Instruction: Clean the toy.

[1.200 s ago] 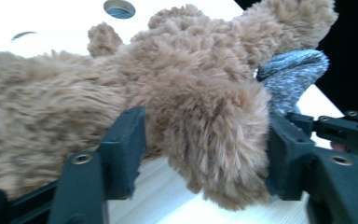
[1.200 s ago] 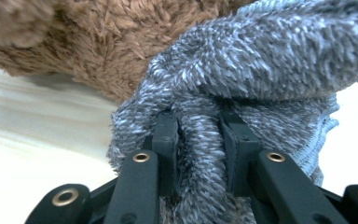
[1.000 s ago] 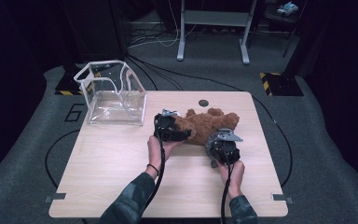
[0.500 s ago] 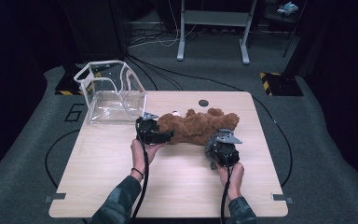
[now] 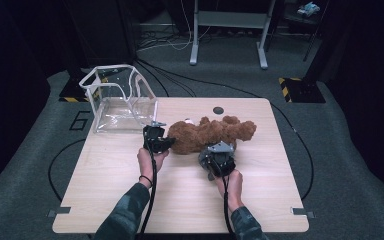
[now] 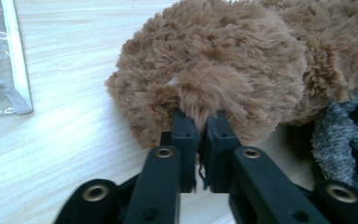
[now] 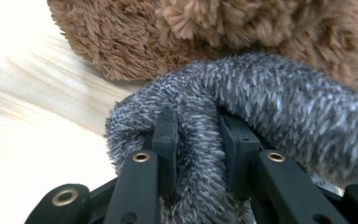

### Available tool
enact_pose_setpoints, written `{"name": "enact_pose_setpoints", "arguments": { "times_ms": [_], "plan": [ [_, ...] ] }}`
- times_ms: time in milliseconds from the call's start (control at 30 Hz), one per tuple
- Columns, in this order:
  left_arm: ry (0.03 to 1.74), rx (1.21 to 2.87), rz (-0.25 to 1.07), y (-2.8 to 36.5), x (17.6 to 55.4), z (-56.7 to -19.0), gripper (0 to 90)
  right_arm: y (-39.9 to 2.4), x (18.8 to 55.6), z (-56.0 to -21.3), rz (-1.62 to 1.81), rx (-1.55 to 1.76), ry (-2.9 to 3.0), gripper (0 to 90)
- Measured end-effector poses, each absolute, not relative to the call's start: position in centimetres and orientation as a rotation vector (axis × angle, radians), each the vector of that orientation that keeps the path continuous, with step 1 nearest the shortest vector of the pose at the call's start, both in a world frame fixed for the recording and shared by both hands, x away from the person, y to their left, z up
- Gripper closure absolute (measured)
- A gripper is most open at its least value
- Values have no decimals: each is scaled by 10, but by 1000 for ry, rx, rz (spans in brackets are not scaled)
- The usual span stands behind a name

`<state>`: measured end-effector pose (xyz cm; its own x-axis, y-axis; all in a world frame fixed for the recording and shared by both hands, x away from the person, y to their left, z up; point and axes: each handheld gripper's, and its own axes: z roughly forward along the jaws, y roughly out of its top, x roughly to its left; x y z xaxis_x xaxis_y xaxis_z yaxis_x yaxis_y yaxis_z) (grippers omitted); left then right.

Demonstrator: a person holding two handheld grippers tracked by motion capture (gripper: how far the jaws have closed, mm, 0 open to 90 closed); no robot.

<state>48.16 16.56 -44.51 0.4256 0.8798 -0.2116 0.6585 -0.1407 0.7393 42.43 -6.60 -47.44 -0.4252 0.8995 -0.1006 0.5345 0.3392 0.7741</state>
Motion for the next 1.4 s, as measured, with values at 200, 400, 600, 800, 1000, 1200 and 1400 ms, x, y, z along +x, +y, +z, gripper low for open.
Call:
{"name": "enact_pose_setpoints", "arguments": {
  "times_ms": [200,400,600,800,1000,1200,1400],
  "plan": [
    [1305,1868,348,166,481,-446,881,-47,420,-468,964,1170,2117,701],
    [1293,1873,354,165,482,-445,883,-19,426,-450,1042,1077,2141,700],
    [1284,1883,347,165,481,-444,887,-1,444,-443,1061,1047,2115,699],
    [1302,1873,330,166,482,-446,888,7,456,-461,1022,1100,2163,700],
    [1305,1861,323,167,482,-446,887,15,459,-483,952,1158,2278,701],
    [1300,1857,318,167,483,-447,887,9,452,-473,994,1149,2282,701],
    [1294,1856,307,166,482,-446,887,-5,448,-444,1085,1093,2115,701]
  ]
}}
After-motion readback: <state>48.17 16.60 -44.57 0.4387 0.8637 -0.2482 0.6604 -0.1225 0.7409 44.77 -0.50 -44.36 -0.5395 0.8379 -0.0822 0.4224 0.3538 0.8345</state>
